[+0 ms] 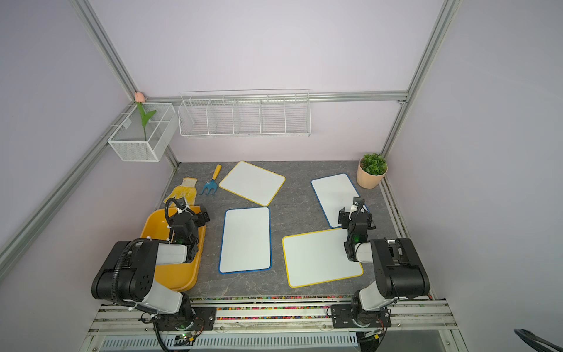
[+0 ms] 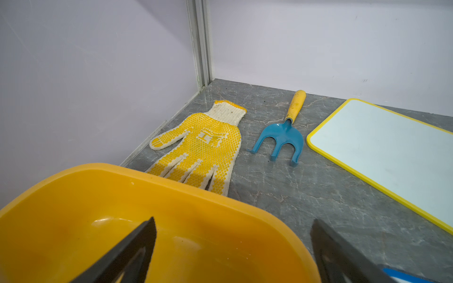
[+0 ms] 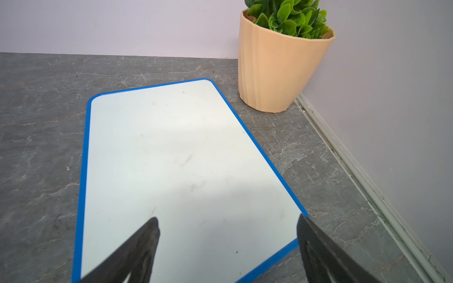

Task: Put the whiteboard into the storage box
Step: Pick up the whiteboard at the center of the board.

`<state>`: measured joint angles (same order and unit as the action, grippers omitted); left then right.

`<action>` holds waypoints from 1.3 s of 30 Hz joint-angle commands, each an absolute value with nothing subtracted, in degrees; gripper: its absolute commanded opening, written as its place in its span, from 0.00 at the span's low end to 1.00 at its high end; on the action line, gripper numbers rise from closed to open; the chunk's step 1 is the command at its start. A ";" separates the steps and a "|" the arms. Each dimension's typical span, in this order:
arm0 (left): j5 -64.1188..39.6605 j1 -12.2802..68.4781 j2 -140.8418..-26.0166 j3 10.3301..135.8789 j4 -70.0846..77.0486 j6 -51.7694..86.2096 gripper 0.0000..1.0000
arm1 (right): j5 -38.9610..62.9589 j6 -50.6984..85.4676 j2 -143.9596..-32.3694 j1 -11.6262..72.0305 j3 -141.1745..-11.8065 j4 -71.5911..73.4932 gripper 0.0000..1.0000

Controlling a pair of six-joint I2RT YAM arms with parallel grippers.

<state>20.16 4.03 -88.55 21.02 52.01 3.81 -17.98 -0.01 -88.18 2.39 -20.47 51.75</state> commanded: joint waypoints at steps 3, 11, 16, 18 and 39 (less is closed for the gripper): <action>21.13 4.31 -88.77 22.15 52.30 3.16 0.99 | -18.28 -0.04 -88.04 2.39 -20.69 53.07 0.89; 24.97 7.47 -88.81 21.59 53.58 0.88 0.99 | -22.50 -0.79 -86.57 4.29 -16.40 59.96 0.89; 25.06 7.59 -88.77 21.61 53.55 0.79 0.99 | -23.01 -1.40 -86.75 4.81 -16.22 60.77 0.89; 25.66 7.75 -88.61 21.66 53.47 0.79 0.99 | -22.92 -2.54 -86.67 5.46 -15.41 62.49 0.89; 27.87 8.39 -73.80 34.98 20.36 6.76 0.99 | -23.95 -4.64 -85.67 6.60 -16.21 62.44 0.89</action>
